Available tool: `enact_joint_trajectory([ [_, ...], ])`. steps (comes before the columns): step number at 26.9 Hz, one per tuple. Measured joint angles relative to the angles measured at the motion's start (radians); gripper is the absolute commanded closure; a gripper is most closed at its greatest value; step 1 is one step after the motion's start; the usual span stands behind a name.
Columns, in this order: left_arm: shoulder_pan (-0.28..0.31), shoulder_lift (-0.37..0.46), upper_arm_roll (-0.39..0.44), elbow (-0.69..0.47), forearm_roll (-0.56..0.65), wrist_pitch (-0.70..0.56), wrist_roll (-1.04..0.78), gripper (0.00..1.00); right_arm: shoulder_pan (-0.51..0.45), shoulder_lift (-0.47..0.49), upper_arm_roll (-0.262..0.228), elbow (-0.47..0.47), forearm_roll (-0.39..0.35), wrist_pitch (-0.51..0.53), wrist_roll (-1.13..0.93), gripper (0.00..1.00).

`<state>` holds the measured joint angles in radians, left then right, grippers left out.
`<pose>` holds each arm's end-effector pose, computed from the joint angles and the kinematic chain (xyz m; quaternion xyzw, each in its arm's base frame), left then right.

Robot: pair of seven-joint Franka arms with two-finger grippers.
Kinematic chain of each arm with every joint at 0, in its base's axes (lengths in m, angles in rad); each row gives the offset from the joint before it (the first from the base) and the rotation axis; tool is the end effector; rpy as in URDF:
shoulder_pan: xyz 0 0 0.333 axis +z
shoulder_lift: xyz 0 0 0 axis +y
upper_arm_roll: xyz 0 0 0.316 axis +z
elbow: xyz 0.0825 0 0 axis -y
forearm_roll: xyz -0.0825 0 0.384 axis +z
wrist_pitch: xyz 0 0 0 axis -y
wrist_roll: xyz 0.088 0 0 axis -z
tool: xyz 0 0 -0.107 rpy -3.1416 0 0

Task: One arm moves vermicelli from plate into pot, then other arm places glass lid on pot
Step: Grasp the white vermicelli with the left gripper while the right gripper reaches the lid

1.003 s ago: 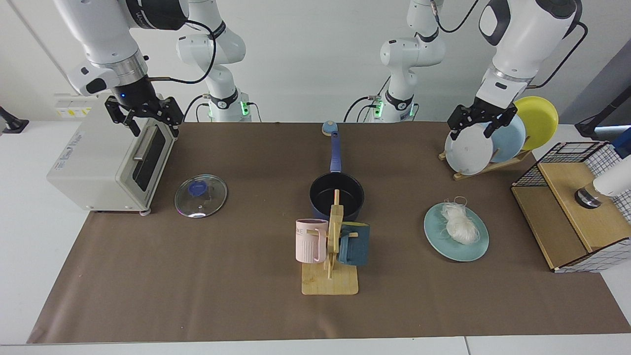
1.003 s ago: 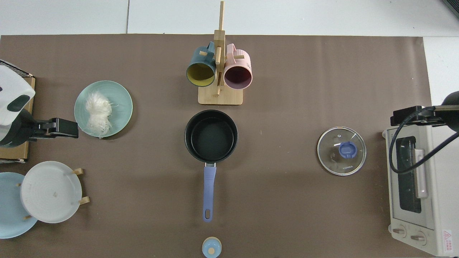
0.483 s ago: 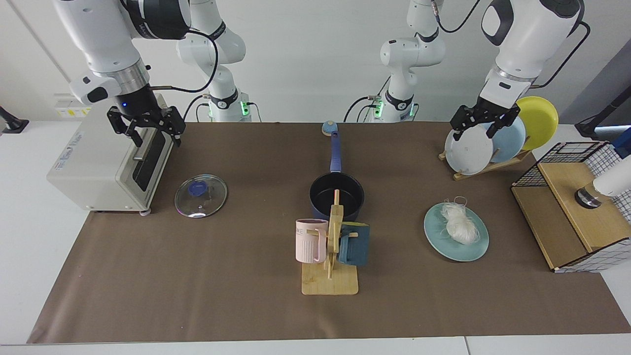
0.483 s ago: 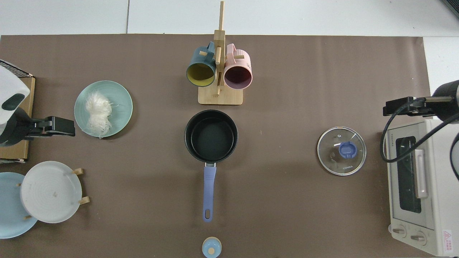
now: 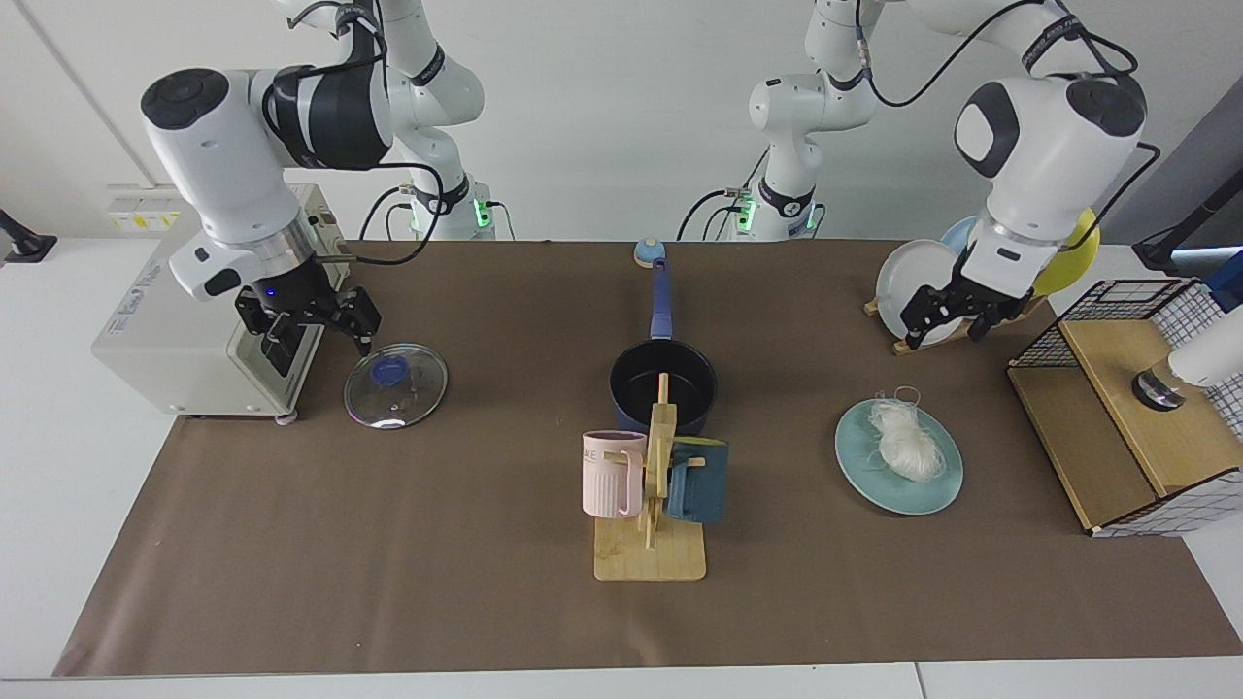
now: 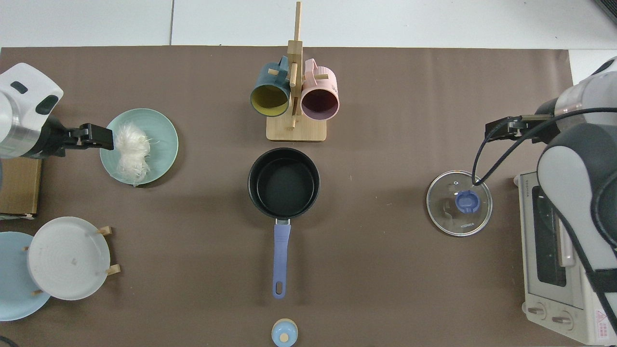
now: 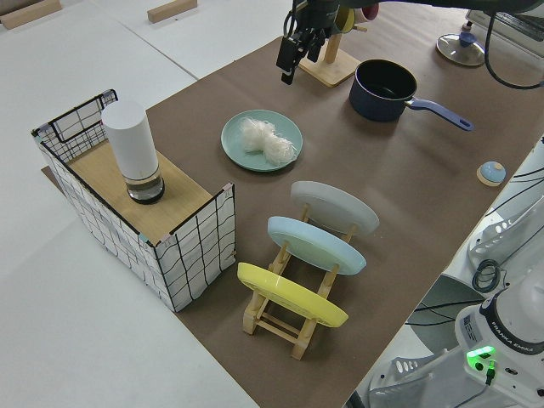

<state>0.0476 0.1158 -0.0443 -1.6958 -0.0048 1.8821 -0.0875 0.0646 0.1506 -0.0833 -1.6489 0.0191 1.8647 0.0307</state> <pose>0.6063 0.0028 0.5254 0.9983 0.0462 0.0351 0.0063 0.6163 -0.0071 0.5256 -0.9991 0.0265 -0.0328 0.0032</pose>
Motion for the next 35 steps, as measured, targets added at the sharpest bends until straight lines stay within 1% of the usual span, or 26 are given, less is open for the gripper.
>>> enact_joint_trajectory([
  [4,0.010,0.086,0.013,0.026,0.000,0.055,-0.038,0.00,0.019,0.035,0.000,-0.047,0.000,0.060,0.000,0.00],
  [10,0.017,0.179,0.016,0.035,-0.001,0.150,-0.096,0.00,0.028,0.049,-0.001,-0.188,0.000,0.193,0.000,0.00],
  [19,0.014,0.300,0.010,0.037,-0.001,0.242,-0.164,0.00,0.017,0.049,-0.006,-0.365,0.000,0.293,-0.067,0.00],
  [23,0.014,0.330,0.010,0.038,-0.001,0.260,-0.173,0.00,0.011,0.048,-0.007,-0.448,0.000,0.355,-0.093,0.00],
  [27,0.014,0.349,0.009,0.027,-0.001,0.288,-0.176,0.00,0.012,0.042,-0.005,-0.504,0.000,0.380,-0.099,0.00],
  [33,0.012,0.363,0.007,-0.008,0.010,0.303,-0.176,0.00,0.014,0.020,-0.004,-0.539,-0.007,0.381,-0.101,0.01],
  [34,0.012,0.363,0.006,-0.014,0.011,0.303,-0.176,0.00,0.014,0.017,-0.004,-0.542,-0.009,0.381,-0.102,0.02],
  [35,0.012,0.363,0.005,-0.020,0.012,0.303,-0.176,0.03,0.015,0.014,-0.004,-0.545,-0.013,0.381,-0.103,0.06],
])
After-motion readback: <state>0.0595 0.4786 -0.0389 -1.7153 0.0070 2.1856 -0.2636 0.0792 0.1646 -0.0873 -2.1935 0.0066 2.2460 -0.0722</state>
